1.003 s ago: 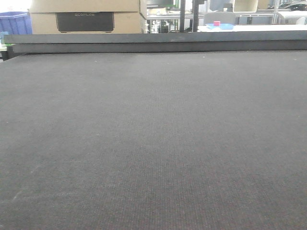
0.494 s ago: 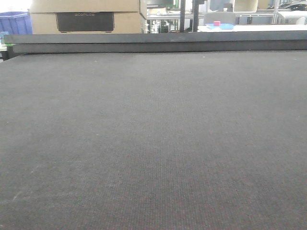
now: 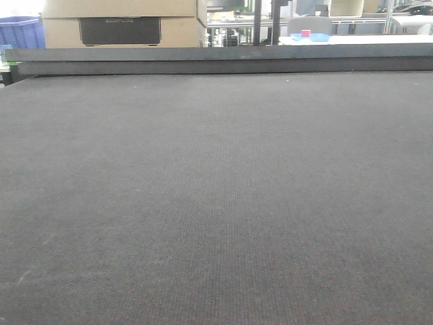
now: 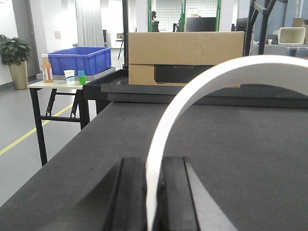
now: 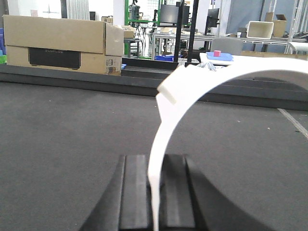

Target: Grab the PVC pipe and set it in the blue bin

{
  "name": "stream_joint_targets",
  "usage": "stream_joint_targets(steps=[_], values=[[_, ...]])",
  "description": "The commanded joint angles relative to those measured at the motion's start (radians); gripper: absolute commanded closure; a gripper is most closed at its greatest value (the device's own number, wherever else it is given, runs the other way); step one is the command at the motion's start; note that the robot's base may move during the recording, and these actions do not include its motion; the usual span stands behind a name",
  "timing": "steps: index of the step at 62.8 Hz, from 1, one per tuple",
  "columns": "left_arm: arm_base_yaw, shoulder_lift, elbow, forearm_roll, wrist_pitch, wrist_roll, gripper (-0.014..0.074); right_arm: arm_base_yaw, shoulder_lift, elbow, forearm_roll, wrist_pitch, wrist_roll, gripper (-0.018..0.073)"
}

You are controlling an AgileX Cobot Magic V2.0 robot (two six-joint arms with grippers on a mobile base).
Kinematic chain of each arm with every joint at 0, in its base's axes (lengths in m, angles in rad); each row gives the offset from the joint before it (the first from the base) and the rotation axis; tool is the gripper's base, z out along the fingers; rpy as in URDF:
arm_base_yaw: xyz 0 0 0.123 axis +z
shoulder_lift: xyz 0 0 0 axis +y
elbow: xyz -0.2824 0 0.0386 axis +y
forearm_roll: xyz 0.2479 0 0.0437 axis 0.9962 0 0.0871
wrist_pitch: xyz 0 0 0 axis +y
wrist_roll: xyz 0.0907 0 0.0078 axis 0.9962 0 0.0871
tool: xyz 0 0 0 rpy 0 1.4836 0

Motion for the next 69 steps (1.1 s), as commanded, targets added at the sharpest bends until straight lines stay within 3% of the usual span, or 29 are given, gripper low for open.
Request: stream_joint_targets(steps=[1,69], values=[[0.001,-0.005,0.001,0.001,-0.031,0.001,0.0707,-0.001,-0.002,0.004,-0.001,-0.033,-0.004,0.0727],[0.001,-0.005,0.001,0.001,-0.031,0.001,0.0707,-0.001,-0.002,0.004,-0.001,-0.033,-0.004,0.0727]])
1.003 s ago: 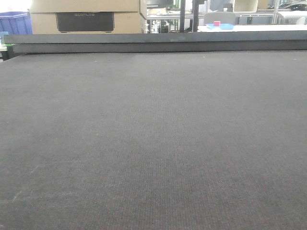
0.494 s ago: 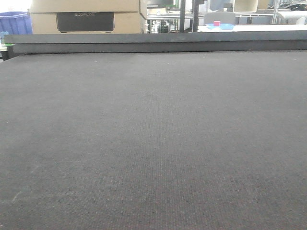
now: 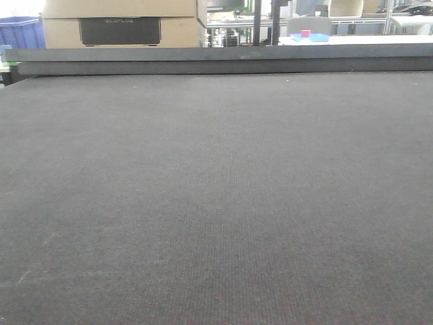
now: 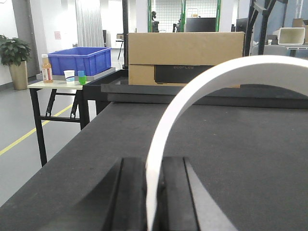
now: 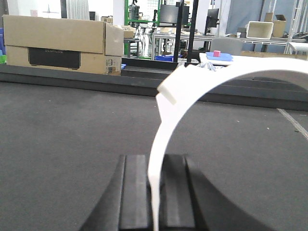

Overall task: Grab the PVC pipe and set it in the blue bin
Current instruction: 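Drive the base away from the table toward the blue bin shelves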

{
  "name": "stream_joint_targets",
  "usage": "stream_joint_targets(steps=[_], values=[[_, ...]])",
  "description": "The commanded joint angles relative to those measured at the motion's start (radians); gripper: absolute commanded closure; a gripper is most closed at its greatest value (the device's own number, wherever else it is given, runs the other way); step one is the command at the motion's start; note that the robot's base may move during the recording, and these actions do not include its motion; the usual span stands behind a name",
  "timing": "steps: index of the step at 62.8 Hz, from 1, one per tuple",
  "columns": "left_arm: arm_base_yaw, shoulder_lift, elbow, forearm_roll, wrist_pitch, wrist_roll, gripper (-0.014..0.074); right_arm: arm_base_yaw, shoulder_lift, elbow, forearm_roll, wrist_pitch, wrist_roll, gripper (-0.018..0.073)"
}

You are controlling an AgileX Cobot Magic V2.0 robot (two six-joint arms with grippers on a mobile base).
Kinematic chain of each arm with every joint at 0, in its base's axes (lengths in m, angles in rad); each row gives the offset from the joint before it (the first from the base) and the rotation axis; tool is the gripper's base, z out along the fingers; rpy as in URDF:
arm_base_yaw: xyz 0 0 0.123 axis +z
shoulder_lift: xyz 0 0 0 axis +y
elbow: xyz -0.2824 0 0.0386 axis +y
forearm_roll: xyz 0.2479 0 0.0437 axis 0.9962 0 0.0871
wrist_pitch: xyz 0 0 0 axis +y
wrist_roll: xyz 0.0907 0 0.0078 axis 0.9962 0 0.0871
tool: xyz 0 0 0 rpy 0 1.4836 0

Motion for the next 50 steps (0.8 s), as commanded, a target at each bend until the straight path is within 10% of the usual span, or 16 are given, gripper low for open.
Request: stream_joint_targets(steps=[1,50], values=[[0.001,-0.005,0.001,0.001,-0.03,0.001,0.0707,-0.001,-0.002,0.004,-0.001,-0.033,-0.004,0.0727],[0.001,-0.005,0.001,0.001,-0.03,0.001,0.0707,-0.001,-0.002,0.004,-0.001,-0.033,-0.004,0.0727]])
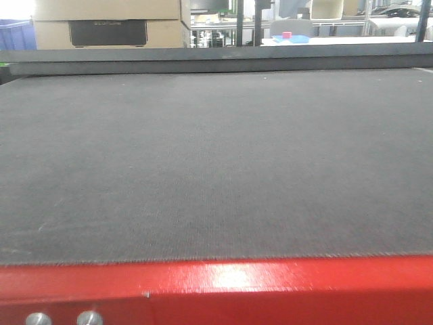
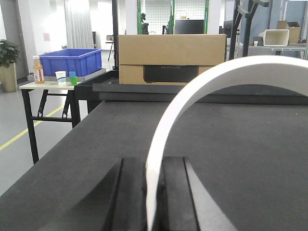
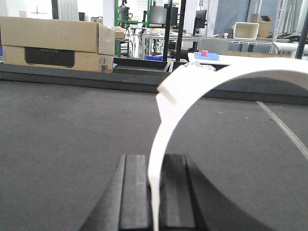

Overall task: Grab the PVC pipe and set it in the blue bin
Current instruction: 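Drive the base away from the table toward the blue bin shelves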

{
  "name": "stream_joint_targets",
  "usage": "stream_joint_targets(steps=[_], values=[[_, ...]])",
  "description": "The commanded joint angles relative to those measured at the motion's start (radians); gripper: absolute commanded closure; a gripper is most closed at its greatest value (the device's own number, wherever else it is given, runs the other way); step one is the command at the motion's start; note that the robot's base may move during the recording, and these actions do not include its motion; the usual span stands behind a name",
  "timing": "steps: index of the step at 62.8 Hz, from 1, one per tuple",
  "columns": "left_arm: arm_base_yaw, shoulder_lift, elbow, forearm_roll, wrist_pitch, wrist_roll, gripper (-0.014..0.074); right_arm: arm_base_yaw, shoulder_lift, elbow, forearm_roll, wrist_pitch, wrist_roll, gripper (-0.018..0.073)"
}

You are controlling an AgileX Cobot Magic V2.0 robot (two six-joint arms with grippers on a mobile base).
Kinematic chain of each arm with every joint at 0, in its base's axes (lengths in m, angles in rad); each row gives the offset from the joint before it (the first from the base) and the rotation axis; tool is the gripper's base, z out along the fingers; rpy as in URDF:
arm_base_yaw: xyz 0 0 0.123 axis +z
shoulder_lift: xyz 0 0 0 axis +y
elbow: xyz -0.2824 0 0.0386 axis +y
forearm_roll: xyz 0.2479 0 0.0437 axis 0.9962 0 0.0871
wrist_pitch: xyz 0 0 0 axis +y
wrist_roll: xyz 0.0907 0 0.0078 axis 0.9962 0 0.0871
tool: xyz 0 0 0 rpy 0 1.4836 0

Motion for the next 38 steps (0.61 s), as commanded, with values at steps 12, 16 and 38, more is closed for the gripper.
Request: stream_joint_targets(steps=[12,16,38], values=[[0.001,-0.005,0.001,0.001,-0.03,0.001,0.0707,-0.001,-0.002,0.004,-0.001,-0.033,-0.002,0.0727],[0.001,-0.009,0.001,0.001,-0.03,0.001,0.0707,-0.001,-0.002,0.004,-0.001,-0.033,-0.002,0.0727],[0.001,-0.022,0.001,0.001,-0.03,0.001,0.0707,-0.001,-0.002,0.004,-0.001,-0.033,-0.002,0.0727]])
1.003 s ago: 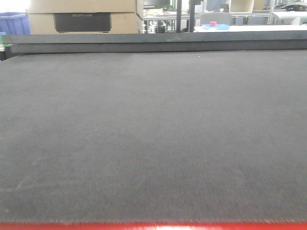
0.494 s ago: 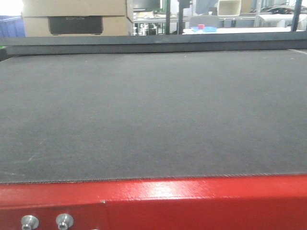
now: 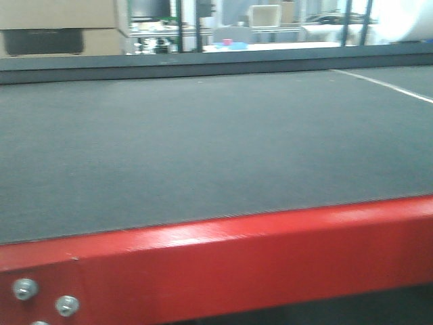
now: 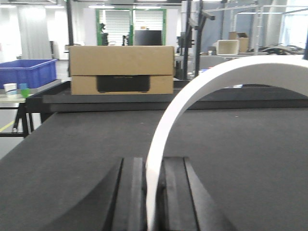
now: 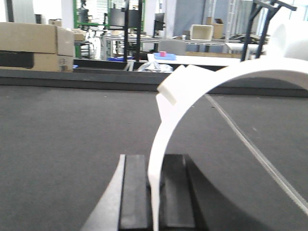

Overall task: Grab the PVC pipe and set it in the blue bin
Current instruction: 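Drive the base away from the table toward the blue bin shelves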

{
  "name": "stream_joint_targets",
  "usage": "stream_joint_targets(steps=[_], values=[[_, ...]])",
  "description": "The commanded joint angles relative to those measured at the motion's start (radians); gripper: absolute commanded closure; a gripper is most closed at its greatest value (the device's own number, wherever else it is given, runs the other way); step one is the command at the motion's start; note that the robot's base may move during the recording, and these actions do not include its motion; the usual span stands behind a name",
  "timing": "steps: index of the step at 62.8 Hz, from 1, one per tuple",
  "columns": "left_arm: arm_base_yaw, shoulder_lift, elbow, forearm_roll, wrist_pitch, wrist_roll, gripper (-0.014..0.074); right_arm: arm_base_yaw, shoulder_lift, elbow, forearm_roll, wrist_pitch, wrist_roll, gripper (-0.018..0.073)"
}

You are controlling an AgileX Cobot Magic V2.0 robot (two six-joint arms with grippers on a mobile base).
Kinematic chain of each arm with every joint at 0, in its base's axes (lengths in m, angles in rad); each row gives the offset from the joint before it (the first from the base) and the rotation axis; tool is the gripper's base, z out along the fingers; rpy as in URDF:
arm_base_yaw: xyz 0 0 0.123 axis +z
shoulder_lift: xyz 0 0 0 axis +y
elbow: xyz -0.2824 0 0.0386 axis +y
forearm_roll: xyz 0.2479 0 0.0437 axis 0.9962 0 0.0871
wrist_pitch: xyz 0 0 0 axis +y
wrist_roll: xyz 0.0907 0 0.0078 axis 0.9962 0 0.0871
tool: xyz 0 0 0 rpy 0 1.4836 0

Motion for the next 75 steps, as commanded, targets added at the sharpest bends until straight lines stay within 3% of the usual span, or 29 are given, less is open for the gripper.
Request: stream_joint_targets(steps=[1,75], values=[[0.001,-0.004,0.001,0.001,-0.027,0.001,0.0707,-0.001,-0.002,0.002,-0.001,-0.032,-0.002,0.0727],[0.001,-0.004,0.001,0.001,-0.027,0.001,0.0707,-0.001,-0.002,0.002,-0.001,-0.032,-0.002,0.0727]])
